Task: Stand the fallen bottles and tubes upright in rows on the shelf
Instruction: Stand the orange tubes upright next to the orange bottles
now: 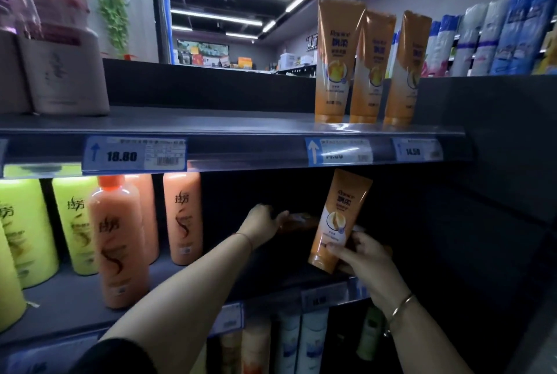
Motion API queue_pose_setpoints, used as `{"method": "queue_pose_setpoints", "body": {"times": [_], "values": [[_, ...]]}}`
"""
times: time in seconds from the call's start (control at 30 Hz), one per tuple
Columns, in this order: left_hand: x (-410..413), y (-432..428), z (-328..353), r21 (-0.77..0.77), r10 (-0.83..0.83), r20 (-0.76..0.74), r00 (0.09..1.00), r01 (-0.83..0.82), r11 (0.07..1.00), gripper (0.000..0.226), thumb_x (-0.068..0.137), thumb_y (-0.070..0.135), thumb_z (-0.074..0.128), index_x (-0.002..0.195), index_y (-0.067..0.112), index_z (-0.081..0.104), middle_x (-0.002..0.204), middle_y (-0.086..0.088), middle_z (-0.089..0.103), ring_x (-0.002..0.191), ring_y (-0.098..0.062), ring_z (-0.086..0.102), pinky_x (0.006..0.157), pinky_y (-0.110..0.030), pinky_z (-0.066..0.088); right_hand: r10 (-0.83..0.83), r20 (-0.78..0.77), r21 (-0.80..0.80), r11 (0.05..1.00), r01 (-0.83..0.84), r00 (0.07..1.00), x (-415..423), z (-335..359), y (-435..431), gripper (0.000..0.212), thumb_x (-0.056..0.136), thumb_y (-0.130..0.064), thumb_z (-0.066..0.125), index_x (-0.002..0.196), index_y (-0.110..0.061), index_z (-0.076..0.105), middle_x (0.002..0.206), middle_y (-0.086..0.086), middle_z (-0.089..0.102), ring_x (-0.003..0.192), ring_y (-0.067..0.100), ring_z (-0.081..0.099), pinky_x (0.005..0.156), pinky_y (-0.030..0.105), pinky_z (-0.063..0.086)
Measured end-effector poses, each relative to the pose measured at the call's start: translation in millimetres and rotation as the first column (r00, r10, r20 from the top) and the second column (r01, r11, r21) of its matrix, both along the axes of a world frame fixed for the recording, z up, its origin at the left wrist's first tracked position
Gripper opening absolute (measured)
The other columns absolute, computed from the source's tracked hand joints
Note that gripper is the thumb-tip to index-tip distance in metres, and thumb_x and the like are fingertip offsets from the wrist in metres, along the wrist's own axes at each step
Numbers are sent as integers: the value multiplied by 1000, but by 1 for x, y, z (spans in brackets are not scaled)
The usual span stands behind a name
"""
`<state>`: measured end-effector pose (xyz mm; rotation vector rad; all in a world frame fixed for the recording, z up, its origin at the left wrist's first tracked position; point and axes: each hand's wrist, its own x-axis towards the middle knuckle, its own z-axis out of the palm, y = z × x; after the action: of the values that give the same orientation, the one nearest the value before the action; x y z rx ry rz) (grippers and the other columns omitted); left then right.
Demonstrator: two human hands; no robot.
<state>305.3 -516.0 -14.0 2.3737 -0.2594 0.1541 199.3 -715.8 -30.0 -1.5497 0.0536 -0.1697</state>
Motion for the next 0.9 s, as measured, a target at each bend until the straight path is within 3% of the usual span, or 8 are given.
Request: {"method": "queue_pose_setpoints", "body": {"times": [0.23, 0.4, 0.47, 0.53, 0.63, 0.77, 0.83, 0.9], "values": [[29, -13, -4, 95, -102, -148, 984, 117, 989, 50, 83, 55, 58, 107, 13, 70, 106, -6, 72, 96, -20, 67, 90, -33, 53, 42, 10, -33, 999, -42, 999, -1, 8, -22, 26, 84, 2, 68, 105, -13, 63, 92, 1, 73, 71, 5, 72, 57, 13, 53], [15, -9, 5, 96, -145, -156, 977, 161, 982, 9, 85, 20, 64, 81, 13, 64, 74, -4, 64, 63, -7, 62, 62, -21, 48, 61, 4, -86, 995, -60, 998, 9, 3, -24, 31, 83, -2, 70, 112, -12, 61, 99, 2, 70, 83, 8, 68, 58, 11, 53], [6, -2, 8, 134, -144, -169, 975, 167, 977, 19, 79, 25, 64, 71, 9, 65, 57, -1, 59, 46, -4, 58, 51, -21, 45, 68, 5, -107, 992, -67, 998, 13, 2, -20, 29, 83, -3, 71, 108, -15, 61, 98, 1, 69, 84, 8, 66, 57, 11, 53], [-1, 11, 10, 268, -101, -163, 981, 142, 953, 27, 69, 36, 64, 68, 9, 62, 55, 3, 58, 57, -15, 61, 54, -25, 44, 83, 8, -115, 990, -81, 997, 17, -1, -17, 27, 83, -1, 70, 98, -21, 60, 94, -2, 67, 82, 7, 65, 58, 11, 53], [-17, 32, 12, 393, -71, -160, 985, 129, 910, 19, 73, 26, 65, 85, 11, 65, 71, -1, 61, 75, -22, 62, 62, -25, 43, 97, 2, -144, 985, -96, 995, 21, -1, -9, 30, 83, -2, 70, 103, -21, 59, 101, 3, 68, 85, 10, 66, 63, 16, 55], [-48, 54, 1, 159, 62, -56, 996, -53, 986, 16, 78, 24, 64, 83, 8, 63, 72, -6, 67, 66, -23, 65, 51, -24, 45, 114, -6, -187, 976, -113, 993, 26, -2, 3, 39, 80, -4, 73, 115, -13, 58, 99, 2, 68, 88, 13, 66, 70, 22, 55], [-65, 64, -4, -35, 135, -22, 991, -136, 990, 18, 76, 27, 70, 84, 13, 61, 69, 3, 64, 57, -14, 62, 45, -15, 45, 142, -6, -215, 967, -140, 990, 25, -1, 12, 38, 81, -6, 74, 113, -14, 57, 94, -4, 64, 85, 7, 63, 71, 20, 55], [-82, 73, -6, -135, 190, 23, 981, -186, 973, 24, 73, 28, 76, 87, 17, 59, 75, 6, 65, 60, -4, 60, 44, -10, 42, 159, -9, -260, 953, -156, 987, 25, -2, 25, 51, 79, -13, 77, 124, -14, 53, 106, -3, 61, 96, 9, 61, 85, 29, 56]]}}
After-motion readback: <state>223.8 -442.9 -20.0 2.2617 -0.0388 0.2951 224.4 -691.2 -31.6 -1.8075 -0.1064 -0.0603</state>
